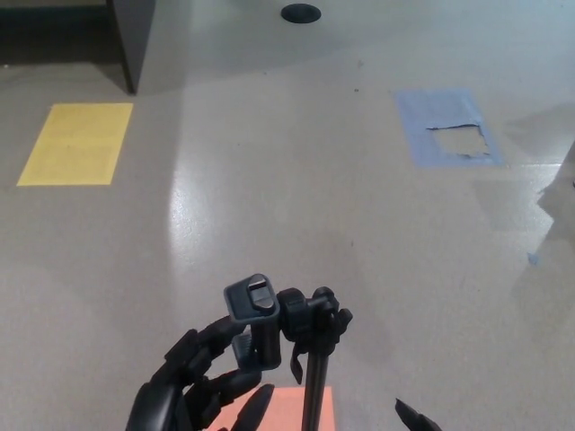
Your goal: A phone stand is kept on the floor and the robot uses both its hands to grab it and uses its left hand to extend the phone stand by pulling it upwards
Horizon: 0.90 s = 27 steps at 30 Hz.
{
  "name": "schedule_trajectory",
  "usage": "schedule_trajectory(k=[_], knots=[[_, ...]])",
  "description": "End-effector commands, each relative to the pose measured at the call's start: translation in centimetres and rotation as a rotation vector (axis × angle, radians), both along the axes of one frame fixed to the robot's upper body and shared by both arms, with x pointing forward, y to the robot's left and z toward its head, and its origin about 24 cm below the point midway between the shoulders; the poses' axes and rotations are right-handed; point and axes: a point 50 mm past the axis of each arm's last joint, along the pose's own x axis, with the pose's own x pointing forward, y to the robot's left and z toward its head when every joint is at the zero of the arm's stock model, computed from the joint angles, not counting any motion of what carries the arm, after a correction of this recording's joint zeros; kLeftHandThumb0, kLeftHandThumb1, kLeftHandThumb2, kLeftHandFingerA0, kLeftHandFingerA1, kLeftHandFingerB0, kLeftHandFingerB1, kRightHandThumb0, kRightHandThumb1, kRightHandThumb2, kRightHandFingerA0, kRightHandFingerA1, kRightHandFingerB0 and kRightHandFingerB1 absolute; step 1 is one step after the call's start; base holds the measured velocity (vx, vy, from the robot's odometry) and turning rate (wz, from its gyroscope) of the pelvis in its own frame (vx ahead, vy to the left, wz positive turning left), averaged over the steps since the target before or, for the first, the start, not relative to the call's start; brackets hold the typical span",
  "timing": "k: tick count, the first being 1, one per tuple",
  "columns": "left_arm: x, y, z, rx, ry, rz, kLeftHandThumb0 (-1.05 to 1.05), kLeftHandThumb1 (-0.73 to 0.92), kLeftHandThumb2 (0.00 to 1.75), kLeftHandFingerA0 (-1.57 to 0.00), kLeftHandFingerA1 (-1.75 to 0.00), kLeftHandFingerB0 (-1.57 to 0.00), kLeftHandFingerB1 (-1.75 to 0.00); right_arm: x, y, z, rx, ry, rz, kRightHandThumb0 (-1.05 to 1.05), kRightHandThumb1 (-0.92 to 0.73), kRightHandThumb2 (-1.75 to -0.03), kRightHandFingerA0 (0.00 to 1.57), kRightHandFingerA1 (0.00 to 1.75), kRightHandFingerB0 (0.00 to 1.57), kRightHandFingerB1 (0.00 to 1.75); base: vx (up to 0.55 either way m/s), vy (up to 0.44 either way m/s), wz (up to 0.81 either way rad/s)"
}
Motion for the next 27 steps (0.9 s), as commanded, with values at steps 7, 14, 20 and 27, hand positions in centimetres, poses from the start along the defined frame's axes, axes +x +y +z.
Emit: schedule_trajectory(k=[7,14,20,27], knots=[[1.3,-1.3,2.0,-0.018,-0.057,-0.016,-0.83,0.57,0.58,-0.43,-0.62,-0.24,-0.29,-0.3,-0.3,-0.3,0.011,0.013,-0.007,-1.05,-0.66,-0.62,0.0,0.27,0.0,0.12,0.0,0.0,0.0],[1.7,-2.2,2.6,0.013,-0.068,-0.04,-0.85,0.59,0.59,-0.42,-0.53,-0.27,-0.29,-0.4,-0.2,-0.4,0.003,0.015,-0.004,-1.05,-0.64,-0.59,0.0,0.32,0.0,0.13,0.0,0.0,0.0],[2.9,-2.7,3.2,-0.007,-0.046,0.02,-0.61,0.42,0.65,-0.61,-0.65,-0.66,-0.53,-0.7,-0.3,-0.6,0.007,0.018,-0.005,-1.05,-0.64,-0.6,0.0,0.32,0.0,0.14,0.0,0.0,0.0],[3.9,-3.5,4.3,-0.003,-0.058,0.001,-0.35,0.48,0.86,-1.21,-1.42,-1.09,-1.37,0.2,0.4,-0.4,0.014,0.002,0.0,-1.05,-0.65,-0.63,0.0,0.6,0.0,0.51,0.0,0.0,0.0]])
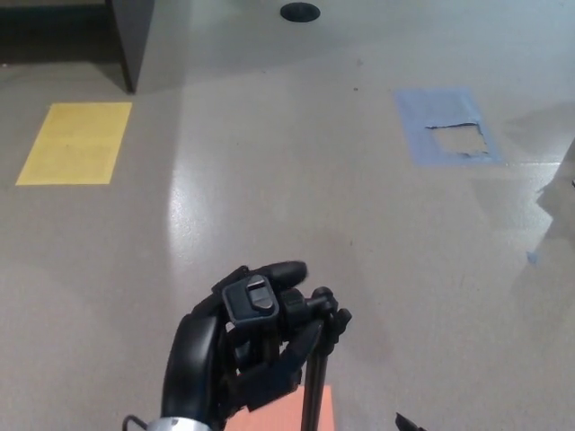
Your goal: A phone stand is kept on the floor and the robot uses both its hands to grab it and uses its left hand to extend the phone stand by pulling it upwards
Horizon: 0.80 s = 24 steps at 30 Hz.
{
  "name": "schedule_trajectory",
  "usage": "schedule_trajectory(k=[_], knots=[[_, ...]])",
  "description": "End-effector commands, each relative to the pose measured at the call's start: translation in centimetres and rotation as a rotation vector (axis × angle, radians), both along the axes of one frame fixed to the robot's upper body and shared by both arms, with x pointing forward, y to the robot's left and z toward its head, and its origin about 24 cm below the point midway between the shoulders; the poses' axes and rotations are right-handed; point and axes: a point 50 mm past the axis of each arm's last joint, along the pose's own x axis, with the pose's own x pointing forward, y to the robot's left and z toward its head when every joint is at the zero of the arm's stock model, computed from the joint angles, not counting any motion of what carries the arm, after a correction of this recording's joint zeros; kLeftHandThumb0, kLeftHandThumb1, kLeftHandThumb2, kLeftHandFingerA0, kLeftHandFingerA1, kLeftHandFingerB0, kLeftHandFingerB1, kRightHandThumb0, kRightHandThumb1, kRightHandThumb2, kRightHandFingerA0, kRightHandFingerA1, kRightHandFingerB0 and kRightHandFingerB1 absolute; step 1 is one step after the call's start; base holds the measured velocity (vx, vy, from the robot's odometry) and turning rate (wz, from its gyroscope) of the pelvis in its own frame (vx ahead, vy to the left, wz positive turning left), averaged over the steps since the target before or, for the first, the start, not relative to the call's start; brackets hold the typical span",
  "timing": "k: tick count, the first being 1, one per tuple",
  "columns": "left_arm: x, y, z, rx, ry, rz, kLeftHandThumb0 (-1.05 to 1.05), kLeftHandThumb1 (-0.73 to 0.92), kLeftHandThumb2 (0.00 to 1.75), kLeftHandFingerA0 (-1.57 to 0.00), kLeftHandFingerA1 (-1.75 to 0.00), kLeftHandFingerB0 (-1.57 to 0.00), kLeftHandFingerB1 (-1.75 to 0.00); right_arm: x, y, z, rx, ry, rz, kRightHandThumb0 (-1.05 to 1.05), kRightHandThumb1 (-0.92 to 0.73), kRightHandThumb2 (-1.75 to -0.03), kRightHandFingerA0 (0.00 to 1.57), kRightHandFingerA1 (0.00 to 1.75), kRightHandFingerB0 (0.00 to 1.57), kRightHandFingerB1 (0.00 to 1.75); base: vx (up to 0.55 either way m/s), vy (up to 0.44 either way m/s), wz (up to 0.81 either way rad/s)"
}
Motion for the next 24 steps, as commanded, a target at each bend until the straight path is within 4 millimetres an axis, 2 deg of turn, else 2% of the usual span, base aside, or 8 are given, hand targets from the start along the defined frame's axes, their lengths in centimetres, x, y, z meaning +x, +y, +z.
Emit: schedule_trajectory(k=[1,2,6,8,11,19,21,24], knots=[[0.7,-0.6,0.4,0.008,0.037,0.028,-0.35,0.48,0.86,-1.21,-1.42,-1.09,-1.37,0.9,0.3,0.5,0.002,-0.033,-0.007,-1.05,-0.65,-0.63,0.0,0.6,0.0,0.51,0.0,0.0,0.0],[0.6,-0.7,0.6,-0.032,0.045,0.024,-0.29,0.68,0.61,-0.9,-1.75,-0.76,-1.75,1.1,0.4,0.6,0.006,-0.039,-0.01,-1.03,-0.49,-0.92,0.0,0.68,0.04,0.63,0.0,0.0,0.0],[0.5,-0.9,0.9,-0.104,0.041,0.01,-0.31,0.69,0.61,-0.96,-1.75,-0.7,-1.75,1.6,0.7,0.9,0.034,-0.052,-0.036,-1.05,-0.61,-0.6,0.2,0.8,0.26,0.71,0.0,0.0,0.0],[0.3,-1.1,1.3,-0.108,0.031,0.011,-0.3,0.69,0.61,-0.95,-1.75,-0.67,-1.75,2.0,1.2,1.1,0.061,-0.06,-0.045,-1.05,-0.46,-0.94,0.3,0.77,0.28,0.68,0.0,0.0,0.0],[0.1,-1.5,1.7,-0.141,0.018,0.016,-0.28,0.69,0.61,-0.93,-1.75,-0.61,-1.75,2.7,1.7,1.5,0.095,-0.068,-0.038,-1.05,-0.64,-0.61,0.33,0.81,0.39,0.72,0.0,0.0,0.0],[0.1,-2.3,1.9,-0.139,0.001,0.027,-0.29,0.7,0.6,-0.9,-1.75,-0.57,-1.75,6.2,5.7,2.9,0.174,-0.113,-0.014,-0.93,-0.43,-0.91,0.53,0.8,0.31,0.64,0.0,0.0,0.0],[0.0,-2.6,1.8,-0.153,0.012,0.033,-0.28,0.7,0.6,-0.89,-1.75,-0.57,-1.75,6.4,6.2,3.1,0.156,-0.142,0.018,-0.96,-0.6,-0.6,0.41,0.78,0.39,0.68,0.0,0.0,0.0],[0.0,-3.3,2.0,-0.191,0.013,0.029,-0.26,0.7,0.6,-0.85,-1.75,-0.58,-1.75,7.7,8.6,3.4,0.052,-0.11,0.107,-1.0,-0.61,-1.04,0.01,0.64,0.08,0.64,0.0,0.0,0.0]])
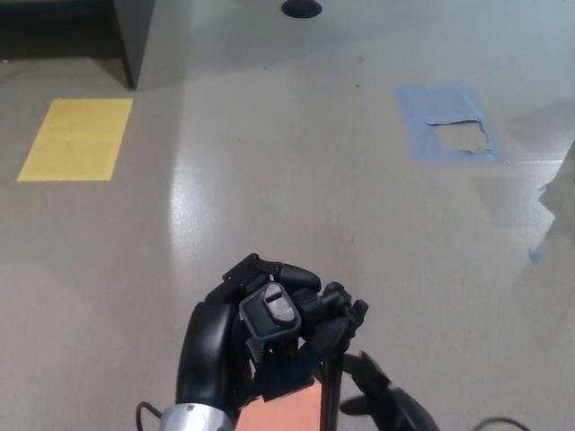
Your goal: A phone stand is kept on the floor and the robot uses both its hands to grab it and uses its left hand to extend the phone stand by pulling it upwards
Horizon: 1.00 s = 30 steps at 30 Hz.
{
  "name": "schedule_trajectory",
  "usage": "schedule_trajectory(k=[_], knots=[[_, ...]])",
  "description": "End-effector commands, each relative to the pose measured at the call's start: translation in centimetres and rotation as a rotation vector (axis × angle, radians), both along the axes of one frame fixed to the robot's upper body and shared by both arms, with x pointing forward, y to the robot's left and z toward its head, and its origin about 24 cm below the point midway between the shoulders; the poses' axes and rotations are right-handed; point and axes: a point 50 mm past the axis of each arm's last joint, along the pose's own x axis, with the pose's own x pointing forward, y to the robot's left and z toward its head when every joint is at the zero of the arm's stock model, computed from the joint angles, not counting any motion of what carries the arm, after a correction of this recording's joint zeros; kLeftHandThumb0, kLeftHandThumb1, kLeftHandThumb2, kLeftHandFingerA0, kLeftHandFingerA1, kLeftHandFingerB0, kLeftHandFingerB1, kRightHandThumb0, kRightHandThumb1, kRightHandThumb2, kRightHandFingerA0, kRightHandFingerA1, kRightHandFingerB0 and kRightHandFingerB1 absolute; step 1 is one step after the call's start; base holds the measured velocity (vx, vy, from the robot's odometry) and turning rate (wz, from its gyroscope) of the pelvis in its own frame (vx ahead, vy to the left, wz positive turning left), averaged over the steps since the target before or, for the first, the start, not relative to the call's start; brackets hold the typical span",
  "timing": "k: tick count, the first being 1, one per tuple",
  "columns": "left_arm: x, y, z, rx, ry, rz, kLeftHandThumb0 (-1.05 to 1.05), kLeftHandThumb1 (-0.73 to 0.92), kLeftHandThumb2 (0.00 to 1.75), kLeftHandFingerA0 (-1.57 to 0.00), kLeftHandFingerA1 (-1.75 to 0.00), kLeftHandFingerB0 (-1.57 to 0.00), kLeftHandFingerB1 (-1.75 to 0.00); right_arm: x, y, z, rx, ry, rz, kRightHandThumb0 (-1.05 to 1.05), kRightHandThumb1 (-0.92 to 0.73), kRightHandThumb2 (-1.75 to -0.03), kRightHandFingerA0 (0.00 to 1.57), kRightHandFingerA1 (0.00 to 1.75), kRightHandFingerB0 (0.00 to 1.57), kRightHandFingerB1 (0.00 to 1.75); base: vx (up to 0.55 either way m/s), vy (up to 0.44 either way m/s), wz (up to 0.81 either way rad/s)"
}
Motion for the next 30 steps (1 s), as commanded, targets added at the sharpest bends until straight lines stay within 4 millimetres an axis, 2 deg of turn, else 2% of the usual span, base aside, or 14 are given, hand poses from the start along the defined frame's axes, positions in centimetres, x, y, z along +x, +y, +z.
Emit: schedule_trajectory(k=[1,3,5,6,11,12,13,14,16,17,19,22,23,30], knots=[[-0.1,-2.4,1.2,-0.177,-0.011,0.024,-0.26,0.7,0.6,-0.86,-1.75,-0.59,-1.75,1.5,2.2,0.5,-0.105,-0.011,0.065,-1.03,-0.64,-1.06,0.04,0.65,0.04,0.62,0.0,0.0,0.0],[0.0,-2.8,1.3,-0.193,-0.021,0.016,-0.25,0.7,0.6,-0.89,-1.75,-0.57,-1.75,1.9,2.9,0.7,-0.089,-0.02,0.072,-1.05,-0.65,-1.07,0.22,0.73,0.01,0.58,0.0,0.0,0.0],[0.0,-3.3,1.5,-0.195,-0.041,0.011,-0.27,0.7,0.6,-0.87,-1.75,-0.59,-1.75,2.1,3.7,0.9,-0.04,0.006,0.064,-0.42,-0.17,-0.91,0.15,0.6,0.17,0.62,0.0,0.0,0.0],[-0.1,-3.6,1.6,-0.197,-0.045,0.012,-0.28,0.69,0.6,-0.87,-1.75,-0.6,-1.75,2.2,4.0,1.0,-0.004,0.007,0.027,-1.05,-0.44,-0.91,0.56,0.78,0.53,0.73,0.0,0.0,0.0],[0.0,-4.1,2.3,-0.198,-0.076,0.002,-0.29,0.68,0.6,-0.89,-1.75,-0.64,-1.75,2.2,6.0,2.0,0.141,-0.04,-0.115,-0.61,-0.44,-1.01,1.54,1.43,1.57,1.43,0.0,0.0,0.0],[0.0,-4.0,2.4,-0.197,-0.078,0.004,-0.3,0.68,0.6,-0.89,-1.75,-0.63,-1.75,1.9,5.8,1.9,0.082,-0.087,-0.095,-0.52,-0.51,-1.08,1.41,1.33,1.38,1.29,0.0,0.0,0.0],[0.0,-3.9,2.5,-0.189,-0.079,0.006,-0.3,0.68,0.59,-0.89,-1.75,-0.62,-1.75,1.9,5.6,1.7,-0.132,-0.19,0.011,-0.6,-0.78,-1.3,1.12,1.26,0.14,0.69,0.0,0.0,0.0],[0.1,-3.8,2.5,-0.186,-0.081,0.006,-0.29,0.69,0.59,-0.88,-1.75,-0.59,-1.75,1.8,5.3,1.3,-0.259,-0.243,0.069,-0.92,-0.74,-1.16,0.43,1.0,0.04,0.52,0.0,0.0,0.0],[0.1,-3.6,2.6,-0.18,-0.085,0.007,-0.28,0.69,0.59,-0.88,-1.75,-0.59,-1.75,1.7,4.9,0.6,-0.339,-0.194,0.086,-1.05,-0.76,-1.15,0.05,0.73,0.0,0.48,0.0,0.0,0.0],[0.1,-3.5,2.6,-0.179,-0.086,0.009,-0.27,0.7,0.59,-0.88,-1.75,-0.58,-1.75,1.7,4.9,0.5,-0.313,-0.169,0.063,-0.93,-0.92,-0.78,0.0,1.04,0.0,0.47,0.0,0.0,0.0],[0.1,-3.3,2.5,-0.177,-0.09,0.015,-0.27,0.69,0.59,-0.87,-1.75,-0.59,-1.75,1.6,4.8,0.4,-0.247,-0.115,0.017,-1.05,-0.79,-1.15,0.16,0.81,0.02,0.67,0.0,0.0,0.0],[0.0,-3.3,2.4,-0.19,-0.086,0.023,-0.26,0.67,0.59,-0.86,-1.75,-0.6,-1.75,1.6,4.7,0.1,-0.294,-0.098,0.017,-0.95,-0.92,-0.8,0.0,0.91,0.0,0.72,0.0,0.0,0.0],[0.0,-3.3,2.4,-0.195,-0.086,0.022,-0.25,0.68,0.59,-0.86,-1.75,-0.6,-1.75,1.5,4.6,-0.2,-0.305,-0.057,0.014,-1.04,-0.7,-1.12,0.01,0.63,0.01,0.63,0.0,0.0,0.0],[-0.2,-3.5,2.3,-0.187,-0.077,0.013,-0.26,0.68,0.59,-0.86,-1.75,-0.58,-1.75,1.1,4.1,-0.4,-0.323,-0.116,0.051,-1.01,-0.76,-1.16,0.0,0.67,0.0,0.58,0.0,0.0,0.0]])
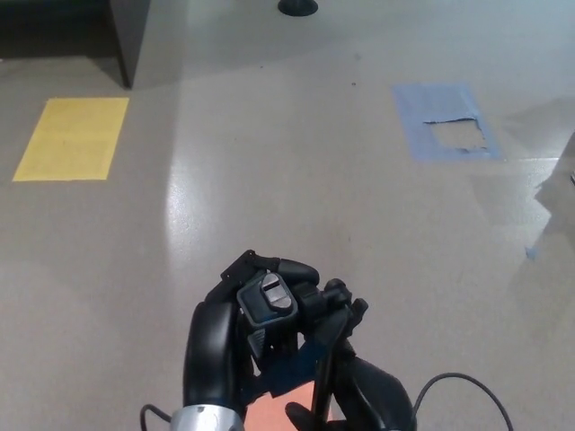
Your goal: A phone stand is kept on the floor and the robot uses both its hands to grab it and uses its left hand to extend the phone stand by pulling it upwards
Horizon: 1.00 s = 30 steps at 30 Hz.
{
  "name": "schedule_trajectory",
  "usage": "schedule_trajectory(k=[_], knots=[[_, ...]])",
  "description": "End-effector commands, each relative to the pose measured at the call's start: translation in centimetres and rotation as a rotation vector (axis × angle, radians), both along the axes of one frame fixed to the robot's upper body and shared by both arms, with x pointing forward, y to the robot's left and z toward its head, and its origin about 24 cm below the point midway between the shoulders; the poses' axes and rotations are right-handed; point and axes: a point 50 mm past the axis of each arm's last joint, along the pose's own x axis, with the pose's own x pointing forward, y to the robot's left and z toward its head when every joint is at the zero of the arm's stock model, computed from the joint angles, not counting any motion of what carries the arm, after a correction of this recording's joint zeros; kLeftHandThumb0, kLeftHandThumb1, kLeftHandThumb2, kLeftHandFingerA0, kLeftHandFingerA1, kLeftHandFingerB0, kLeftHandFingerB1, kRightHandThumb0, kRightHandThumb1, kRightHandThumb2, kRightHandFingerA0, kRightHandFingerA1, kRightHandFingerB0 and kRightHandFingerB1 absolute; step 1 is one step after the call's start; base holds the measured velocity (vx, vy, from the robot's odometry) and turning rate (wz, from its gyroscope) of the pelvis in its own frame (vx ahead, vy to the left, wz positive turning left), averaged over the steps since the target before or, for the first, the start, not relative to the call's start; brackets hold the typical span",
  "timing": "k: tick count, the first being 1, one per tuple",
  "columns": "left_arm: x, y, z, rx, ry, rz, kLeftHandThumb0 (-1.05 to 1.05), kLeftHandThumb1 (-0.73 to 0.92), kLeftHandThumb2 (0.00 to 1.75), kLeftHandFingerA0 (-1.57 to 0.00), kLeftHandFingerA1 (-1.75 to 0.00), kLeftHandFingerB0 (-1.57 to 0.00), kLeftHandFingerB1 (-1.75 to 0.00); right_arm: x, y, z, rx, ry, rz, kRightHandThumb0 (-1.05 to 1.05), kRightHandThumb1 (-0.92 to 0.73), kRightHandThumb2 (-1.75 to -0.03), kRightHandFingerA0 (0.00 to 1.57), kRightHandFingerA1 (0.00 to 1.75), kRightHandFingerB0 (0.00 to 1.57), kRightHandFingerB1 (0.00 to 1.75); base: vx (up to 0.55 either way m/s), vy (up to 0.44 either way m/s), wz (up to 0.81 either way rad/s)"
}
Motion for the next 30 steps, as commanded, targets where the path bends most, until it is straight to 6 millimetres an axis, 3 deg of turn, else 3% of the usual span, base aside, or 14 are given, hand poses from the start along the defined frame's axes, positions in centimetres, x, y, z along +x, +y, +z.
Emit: schedule_trajectory(k=[1,4,5,6,7,11,12,13,14,17,18,24,25,30], knots=[[-0.2,-2.9,2.2,-0.178,-0.072,-0.056,-0.27,0.68,0.59,-0.88,-1.75,-0.61,-1.75,-1.0,1.3,-0.1,-0.009,-0.034,0.088,-0.55,-0.55,-1.15,0.03,0.63,0.0,0.61,0.0,0.0,0.0],[-0.2,-2.8,2.3,-0.196,-0.077,-0.059,-0.26,0.68,0.59,-0.87,-1.75,-0.6,-1.75,-1.3,0.9,-1.2,0.09,0.15,0.012,-0.94,-0.63,-1.09,0.36,0.83,0.28,0.78,0.0,0.0,0.0],[-0.1,-2.8,2.4,-0.194,-0.077,-0.059,-0.26,0.68,0.59,-0.86,-1.75,-0.6,-1.75,-1.4,0.8,-1.4,0.125,0.179,-0.008,-0.91,-0.8,-0.62,0.32,0.92,0.33,0.92,0.0,0.0,0.0],[-0.1,-2.8,2.4,-0.194,-0.077,-0.058,-0.26,0.68,0.59,-0.86,-1.75,-0.6,-1.75,-1.4,0.8,-1.4,0.141,0.192,-0.017,-0.91,-0.8,-0.62,0.32,0.92,0.33,0.92,0.0,0.0,0.0],[0.1,-2.6,2.9,-0.199,-0.094,-0.054,-0.25,0.69,0.59,-0.85,-1.75,-0.58,-1.75,-2.1,0.3,0.2,0.408,-0.006,-0.067,-0.84,-0.6,-1.06,0.72,0.87,0.67,0.81,0.0,0.0,0.0],[0.6,-2.3,3.7,-0.203,-0.122,-0.046,-0.23,0.69,0.59,-0.84,-1.75,-0.57,-1.75,-2.9,-0.5,0.1,0.515,-0.008,-0.089,-0.81,-0.76,-0.63,1.32,1.15,1.25,0.9,0.0,0.0,0.0],[0.9,-2.1,4.3,-0.202,-0.141,-0.04,-0.23,0.68,0.59,-0.84,-1.75,-0.59,-1.75,-3.3,-0.7,-0.3,0.505,-0.002,-0.09,-0.39,-0.42,-1.05,1.34,1.25,1.4,1.22,0.0,0.0,0.0],[1.2,-1.8,4.8,-0.198,-0.157,-0.034,-0.23,0.68,0.59,-0.84,-1.75,-0.59,-1.75,-3.7,-0.7,-0.6,0.5,0.007,-0.099,-0.39,-0.42,-1.05,1.34,1.25,1.4,1.22,0.0,0.0,0.0],[1.4,-1.7,5.1,-0.204,-0.171,-0.037,-0.23,0.69,0.59,-0.84,-1.75,-0.58,-1.75,-4.0,-0.7,-0.8,0.493,0.013,-0.104,-0.94,-0.66,-1.06,1.41,1.31,1.28,1.15,0.0,0.0,0.0],[1.9,-1.7,6.1,-0.216,-0.209,-0.04,-0.23,0.68,0.59,-0.83,-1.75,-0.58,-1.75,-4.3,-1.1,-1.0,0.481,0.01,-0.11,-0.93,-0.66,-1.05,1.39,1.31,1.27,1.17,0.0,0.0,0.0],[2.1,-1.9,6.7,-0.202,-0.238,-0.043,-0.23,0.68,0.59,-0.85,-1.75,-0.6,-1.75,-4.6,-1.4,-1.2,0.473,0.002,-0.121,-0.53,-0.49,-1.09,1.46,1.36,1.49,1.35,0.0,0.0,0.0],[2.0,-3.3,8.0,-0.213,-0.292,-0.097,-0.26,0.68,0.59,-0.85,-1.75,-0.58,-1.75,-5.2,-1.9,-1.7,0.477,0.009,-0.17,-0.58,-0.49,-1.09,1.52,1.41,1.55,1.4,0.0,0.0,0.0],[2.0,-3.9,8.8,-0.211,-0.319,-0.111,-0.26,0.69,0.6,-0.87,-1.75,-0.6,-1.75,-5.2,-1.9,-1.8,0.476,0.025,-0.176,-0.92,-0.67,-0.76,1.37,1.29,1.39,1.23,0.0,0.0,0.0],[2.4,-5.2,12.6,-0.206,-0.46,-0.15,-0.26,0.7,0.61,-0.92,-1.75,-0.63,-1.75,-5.0,-1.8,-1.9,0.458,0.033,-0.166,-0.83,-0.59,-1.05,1.44,1.32,1.34,1.2,0.0,0.0,0.0]])
